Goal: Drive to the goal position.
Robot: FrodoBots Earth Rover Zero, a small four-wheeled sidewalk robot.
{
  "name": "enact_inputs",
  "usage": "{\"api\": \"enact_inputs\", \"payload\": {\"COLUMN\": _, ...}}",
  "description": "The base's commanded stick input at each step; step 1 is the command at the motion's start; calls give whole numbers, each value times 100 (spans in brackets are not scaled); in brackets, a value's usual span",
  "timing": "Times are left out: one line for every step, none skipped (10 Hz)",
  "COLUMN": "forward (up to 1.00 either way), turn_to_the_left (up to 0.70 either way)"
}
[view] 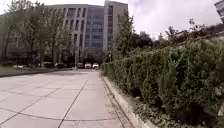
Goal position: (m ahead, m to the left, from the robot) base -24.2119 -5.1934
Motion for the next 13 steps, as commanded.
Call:
{"api": "enact_inputs", "payload": {"forward": 0, "turn_to_the_left": 0}}
{"api": "enact_inputs", "payload": {"forward": 0, "turn_to_the_left": 0}}
{"api": "enact_inputs", "payload": {"forward": 0, "turn_to_the_left": 0}}
{"api": "enact_inputs", "payload": {"forward": 0, "turn_to_the_left": 0}}
{"api": "enact_inputs", "payload": {"forward": 0, "turn_to_the_left": 18}}
{"api": "enact_inputs", "payload": {"forward": 0, "turn_to_the_left": 70}}
{"api": "enact_inputs", "payload": {"forward": 0, "turn_to_the_left": 70}}
{"api": "enact_inputs", "payload": {"forward": 0, "turn_to_the_left": 70}}
{"api": "enact_inputs", "payload": {"forward": 0, "turn_to_the_left": 70}}
{"api": "enact_inputs", "payload": {"forward": 0, "turn_to_the_left": 70}}
{"api": "enact_inputs", "payload": {"forward": 0, "turn_to_the_left": 70}}
{"api": "enact_inputs", "payload": {"forward": 0, "turn_to_the_left": 70}}
{"api": "enact_inputs", "payload": {"forward": 0, "turn_to_the_left": 70}}
